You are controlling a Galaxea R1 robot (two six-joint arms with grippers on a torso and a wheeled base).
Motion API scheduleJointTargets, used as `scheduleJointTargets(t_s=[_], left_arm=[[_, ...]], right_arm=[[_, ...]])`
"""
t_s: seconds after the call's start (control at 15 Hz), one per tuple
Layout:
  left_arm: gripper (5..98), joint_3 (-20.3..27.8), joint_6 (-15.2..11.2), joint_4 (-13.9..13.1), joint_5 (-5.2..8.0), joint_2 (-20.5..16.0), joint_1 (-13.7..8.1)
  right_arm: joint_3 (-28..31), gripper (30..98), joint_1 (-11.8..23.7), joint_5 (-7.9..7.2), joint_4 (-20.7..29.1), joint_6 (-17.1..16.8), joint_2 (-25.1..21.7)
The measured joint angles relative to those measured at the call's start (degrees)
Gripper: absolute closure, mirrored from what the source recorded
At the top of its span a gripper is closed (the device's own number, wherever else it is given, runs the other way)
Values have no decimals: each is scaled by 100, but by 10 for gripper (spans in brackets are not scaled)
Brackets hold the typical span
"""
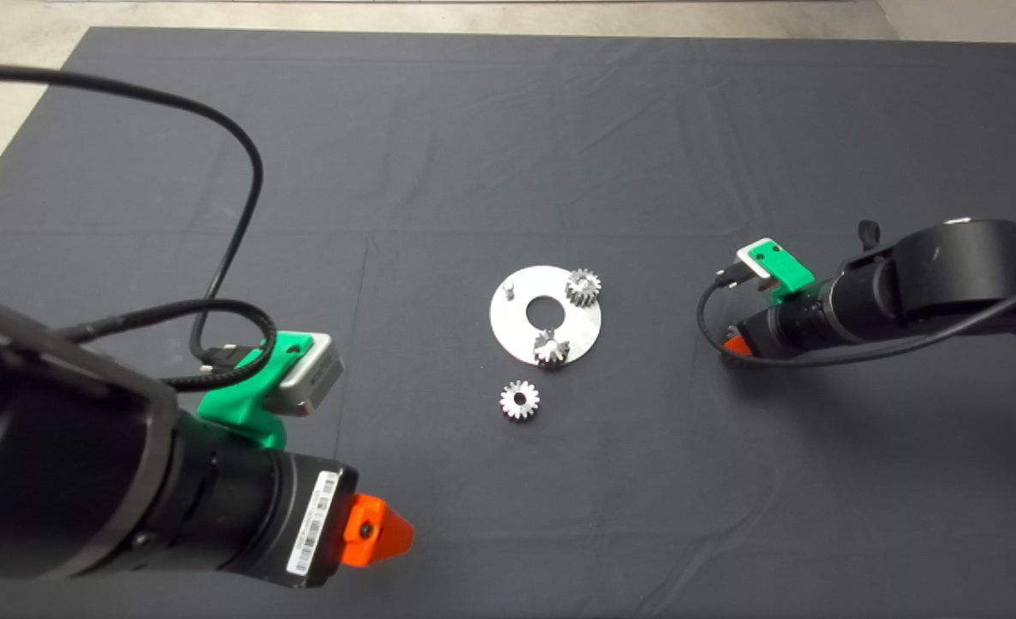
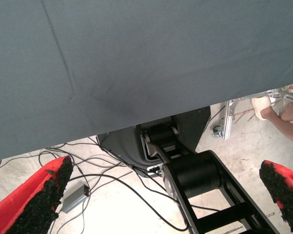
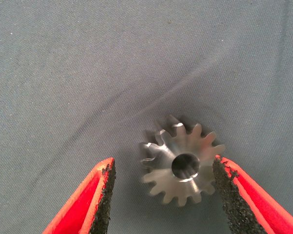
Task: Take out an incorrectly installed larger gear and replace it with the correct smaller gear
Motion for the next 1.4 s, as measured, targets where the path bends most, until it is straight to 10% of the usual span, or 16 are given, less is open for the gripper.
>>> scheduleJointTargets(t_s=[0.53,0.87,1.13,1.4], left_arm=[[53,0,0,0,6,0,0],[53,-230,-11,381,190,142,0],[53,-637,-184,623,420,1272,2],[53,-769,-692,1122,617,2126,180]], right_arm=[[549,665,553,-39,283,17,-180],[1017,563,2094,-61,2838,96,-800],[1905,505,3223,98,4500,464,-1184],[2528,460,3470,482,4905,681,-1469]])
